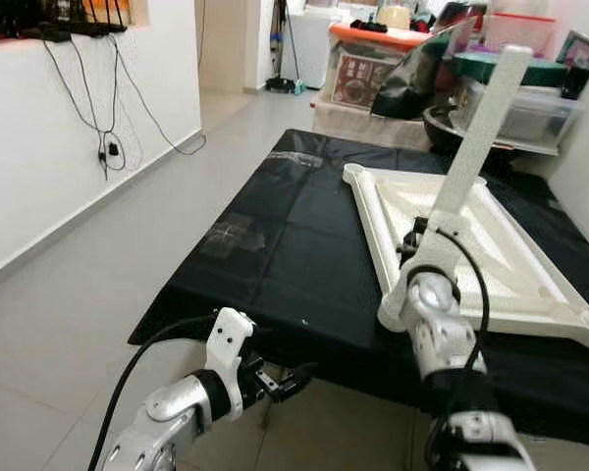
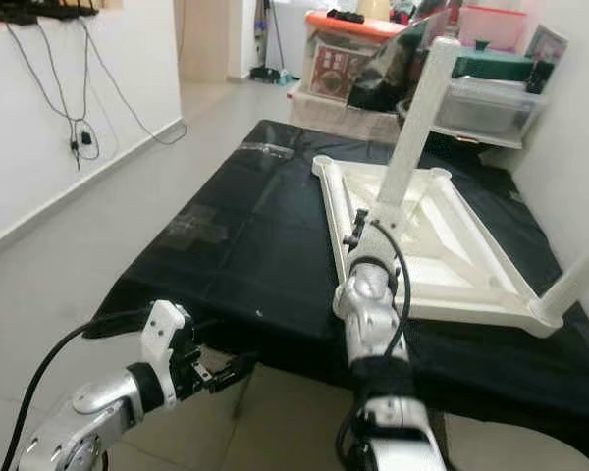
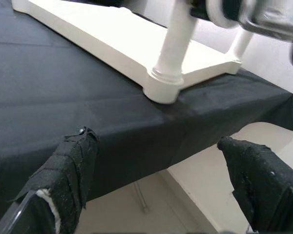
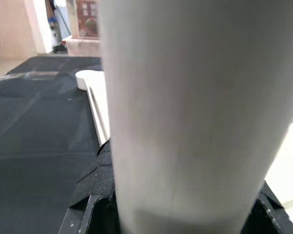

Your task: Building children table

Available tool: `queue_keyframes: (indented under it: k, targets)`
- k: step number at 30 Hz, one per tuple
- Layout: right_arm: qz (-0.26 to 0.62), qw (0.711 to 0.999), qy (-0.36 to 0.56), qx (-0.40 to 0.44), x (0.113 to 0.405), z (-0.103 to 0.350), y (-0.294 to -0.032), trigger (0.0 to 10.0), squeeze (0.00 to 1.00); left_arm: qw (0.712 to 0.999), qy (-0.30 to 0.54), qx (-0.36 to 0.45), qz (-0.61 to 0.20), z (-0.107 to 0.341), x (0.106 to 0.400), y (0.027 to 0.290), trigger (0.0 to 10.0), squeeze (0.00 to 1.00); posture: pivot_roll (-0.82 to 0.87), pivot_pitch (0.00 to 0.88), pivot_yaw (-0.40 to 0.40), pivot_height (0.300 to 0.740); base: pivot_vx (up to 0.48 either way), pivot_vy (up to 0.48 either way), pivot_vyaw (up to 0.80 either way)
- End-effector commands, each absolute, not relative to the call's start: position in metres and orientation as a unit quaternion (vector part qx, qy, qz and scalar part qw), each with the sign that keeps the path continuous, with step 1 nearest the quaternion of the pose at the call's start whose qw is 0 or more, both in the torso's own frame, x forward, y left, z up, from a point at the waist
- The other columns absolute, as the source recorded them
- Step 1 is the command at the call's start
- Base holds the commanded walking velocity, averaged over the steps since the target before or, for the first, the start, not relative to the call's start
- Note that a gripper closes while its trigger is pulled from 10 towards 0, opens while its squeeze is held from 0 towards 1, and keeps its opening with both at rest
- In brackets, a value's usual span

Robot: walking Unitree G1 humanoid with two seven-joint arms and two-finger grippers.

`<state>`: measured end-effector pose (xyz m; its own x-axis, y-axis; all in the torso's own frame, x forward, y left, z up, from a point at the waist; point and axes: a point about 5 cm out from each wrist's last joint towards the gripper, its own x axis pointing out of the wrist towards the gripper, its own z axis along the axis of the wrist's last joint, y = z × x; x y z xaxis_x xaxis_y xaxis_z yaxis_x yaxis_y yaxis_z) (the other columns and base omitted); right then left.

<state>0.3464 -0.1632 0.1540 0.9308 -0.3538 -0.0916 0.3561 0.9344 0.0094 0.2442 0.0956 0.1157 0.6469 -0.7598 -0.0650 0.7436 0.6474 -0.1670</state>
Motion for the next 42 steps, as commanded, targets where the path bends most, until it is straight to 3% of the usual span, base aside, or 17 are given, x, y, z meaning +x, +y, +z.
queue_keyframes:
  k: [1, 4, 5, 7, 8, 9, 10, 21, 22, 24, 26, 27, 33, 34, 35, 40, 42]
  targets:
    - [-0.141, 0.981, 0.128, -0.032, 0.337, 0.123, -0.147, 10.0, 0.00, 0.901, 0.065, -0.055, -0.425, 0.117, 0.245, 0.093, 10.0, 0.00, 0.09, 0.000, -0.103, 0.740, 0.000, 0.000, 0.00]
    - [-0.055, 0.995, 0.087, -0.013, 0.340, 0.133, -0.131, 10.0, 0.00, 0.900, 0.065, -0.056, -0.427, 0.117, 0.245, 0.092, 10.0, 0.00, 0.08, 0.000, -0.102, 0.740, 0.000, 0.000, 0.00]
    - [-0.040, 0.996, 0.074, -0.006, 0.341, 0.136, -0.128, 10.0, 1.00, 0.900, 0.065, -0.056, -0.427, 0.117, 0.245, 0.091, 10.0, 0.00, 0.08, 0.000, -0.102, 0.740, 0.000, 0.000, 0.00]
    - [-0.031, 0.998, 0.054, 0.005, 0.345, 0.146, -0.130, 10.0, 1.00, 0.900, 0.065, -0.056, -0.428, 0.117, 0.244, 0.090, 10.0, 0.00, 0.09, 0.000, -0.107, 0.740, 0.000, 0.000, 0.00]
    - [0.036, 0.999, 0.010, 0.035, 0.359, 0.174, -0.137, 10.0, 0.49, 0.901, 0.064, -0.062, -0.425, 0.118, 0.243, 0.090, 10.0, 0.00, 0.09, 0.000, -0.108, 0.740, 0.000, 0.000, 0.00]
    - [0.036, 0.999, 0.010, 0.035, 0.359, 0.174, -0.137, 10.0, 0.49, 0.901, 0.064, -0.062, -0.425, 0.118, 0.243, 0.090, 10.0, 0.00, 0.09, 0.000, -0.108, 0.740, 0.000, 0.000, 0.00]
    - [0.077, 0.996, -0.008, 0.050, 0.363, 0.186, -0.140, 10.0, 0.00, 0.901, 0.064, -0.064, -0.424, 0.118, 0.243, 0.091, 10.0, 0.00, 0.09, 0.000, -0.106, 0.740, 0.000, 0.000, 0.00]
    - [0.378, 0.925, -0.047, -0.006, 0.347, 0.195, -0.136, 10.0, 0.00, 0.902, 0.063, -0.056, -0.424, 0.118, 0.246, 0.092, 10.0, 0.00, 0.10, 0.000, -0.112, 0.740, 0.000, 0.000, 0.00]
    - [0.391, 0.919, -0.043, -0.009, 0.346, 0.192, -0.132, 8.4, 0.00, 0.901, 0.063, -0.057, -0.425, 0.118, 0.246, 0.092, 10.0, 0.00, 0.10, 0.000, -0.112, 0.740, 0.000, 0.000, 0.00]
    - [0.373, 0.927, -0.033, -0.029, 0.351, 0.183, -0.124, 2.5, 0.00, 0.901, 0.062, -0.057, -0.425, 0.118, 0.246, 0.090, 10.0, 0.00, 0.10, 0.000, -0.114, 0.740, 0.000, 0.000, 0.00]
    - [0.361, 0.931, -0.032, -0.036, 0.354, 0.180, -0.122, 2.5, 0.00, 0.901, 0.062, -0.057, -0.425, 0.118, 0.246, 0.090, 10.0, 0.00, 0.10, 0.000, -0.113, 0.740, 0.000, 0.000, 0.00]
    - [0.319, 0.947, -0.014, -0.029, 0.361, 0.177, -0.124, 0.0, 0.00, 0.901, 0.062, -0.057, -0.425, 0.119, 0.245, 0.090, 10.0, 0.00, 0.11, 0.000, -0.115, 0.740, 0.000, 0.000, 0.00]
    - [0.148, 0.988, 0.047, 0.003, 0.379, 0.165, -0.144, 0.0, 0.00, 0.903, 0.063, -0.055, -0.422, 0.119, 0.245, 0.093, 10.0, 0.00, 0.12, 0.000, -0.117, 0.740, 0.000, 0.000, 0.00]
    - [0.021, 0.996, 0.084, 0.019, 0.380, 0.154, -0.165, 0.0, 0.00, 0.903, 0.063, -0.054, -0.421, 0.119, 0.245, 0.095, 10.0, 0.00, 0.12, 0.000, -0.116, 0.740, 0.000, 0.000, 0.00]
    - [-0.102, 0.987, 0.118, 0.033, 0.373, 0.140, -0.184, 0.0, 0.00, 0.904, 0.065, -0.054, -0.420, 0.118, 0.245, 0.096, 10.0, 0.00, 0.11, 0.000, -0.116, 0.740, 0.000, 0.000, 0.00]
    - [-0.244, 0.959, 0.142, 0.020, 0.346, 0.123, -0.199, 0.0, 0.00, 0.903, 0.067, -0.055, -0.420, 0.117, 0.243, 0.095, 10.0, 0.00, 0.10, 0.000, -0.104, 0.740, 0.000, 0.000, 0.00]
    - [-0.202, 0.970, 0.135, 0.003, 0.338, 0.126, -0.178, 10.0, 0.00, 0.901, 0.068, -0.058, -0.425, 0.117, 0.243, 0.092, 10.0, 0.00, 0.08, 0.000, -0.097, 0.740, 0.000, 0.000, 0.00]
